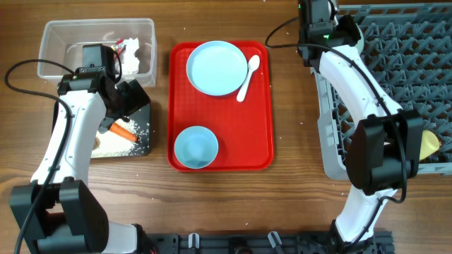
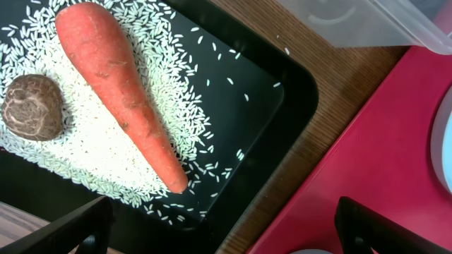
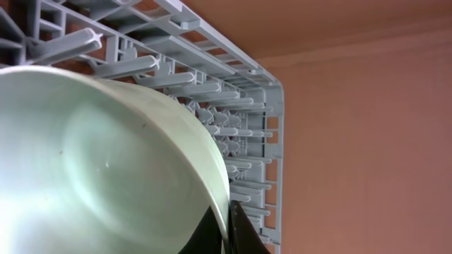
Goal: Sort waste into correct bins and load items into the dishwasher rack
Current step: 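Carry the green bowl into the dish rack and release it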
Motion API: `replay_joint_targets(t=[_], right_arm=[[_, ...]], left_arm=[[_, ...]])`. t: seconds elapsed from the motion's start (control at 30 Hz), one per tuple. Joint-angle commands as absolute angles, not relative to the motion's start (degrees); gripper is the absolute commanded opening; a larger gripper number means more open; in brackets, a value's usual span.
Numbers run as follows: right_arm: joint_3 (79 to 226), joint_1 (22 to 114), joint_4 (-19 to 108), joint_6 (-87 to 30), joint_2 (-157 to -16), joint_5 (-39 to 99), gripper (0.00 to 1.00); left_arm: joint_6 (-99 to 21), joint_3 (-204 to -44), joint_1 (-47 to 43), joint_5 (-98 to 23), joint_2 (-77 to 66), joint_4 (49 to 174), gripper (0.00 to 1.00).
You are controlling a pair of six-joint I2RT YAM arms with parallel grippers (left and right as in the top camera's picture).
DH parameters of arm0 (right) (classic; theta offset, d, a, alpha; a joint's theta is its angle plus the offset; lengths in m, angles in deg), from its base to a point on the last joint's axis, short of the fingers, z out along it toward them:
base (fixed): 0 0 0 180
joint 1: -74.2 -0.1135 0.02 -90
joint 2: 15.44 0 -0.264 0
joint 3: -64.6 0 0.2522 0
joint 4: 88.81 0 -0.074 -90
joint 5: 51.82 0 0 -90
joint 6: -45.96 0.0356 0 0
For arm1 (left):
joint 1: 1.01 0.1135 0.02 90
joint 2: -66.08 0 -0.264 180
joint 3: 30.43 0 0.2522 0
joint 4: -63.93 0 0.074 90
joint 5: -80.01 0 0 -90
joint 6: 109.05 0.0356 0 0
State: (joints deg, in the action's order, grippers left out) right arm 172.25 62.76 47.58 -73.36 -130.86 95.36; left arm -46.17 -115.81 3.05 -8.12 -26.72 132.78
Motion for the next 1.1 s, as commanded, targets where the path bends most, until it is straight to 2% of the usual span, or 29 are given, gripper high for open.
replay_joint_targets(t=[0.0,0.03,0.13,0.4,0.73,0.97,1.03,1.07], right_arm=[[171.7,62.9,52.9,-72.5,-132.3,99.1,0.04],[171.7,63.5,57.9,-75.9,-132.2,104.4,0.04],[171.7,64.8,63.3,-81.6,-132.2,107.2,0.04],[171.6,65.2,51.0,-78.4,-132.3,100.9,0.04],[171.6,68.2,52.0,-74.9,-132.3,100.0,0.04],[171.6,68.0,45.4,-71.9,-132.3,88.3,0.04],[171.6,67.9,44.8,-71.9,-132.3,88.0,0.16],[171.6,67.7,44.7,-71.9,-132.3,88.0,0.34]], left_arm=[[-46.5,-115.4,3.4,-7.5,-26.8,132.8,1.00],[-46.5,-115.4,3.4,-7.5,-26.8,132.8,1.00],[-46.5,-115.4,3.4,-7.5,-26.8,132.8,1.00],[-46.5,-115.4,3.4,-7.5,-26.8,132.8,1.00],[-46.5,-115.4,3.4,-7.5,-26.8,132.8,1.00],[-46.5,-115.4,3.4,-7.5,-26.8,132.8,1.00],[-46.5,-115.4,3.4,-7.5,-26.8,132.8,1.00],[-46.5,-115.4,3.4,-7.5,-26.8,132.8,1.00]])
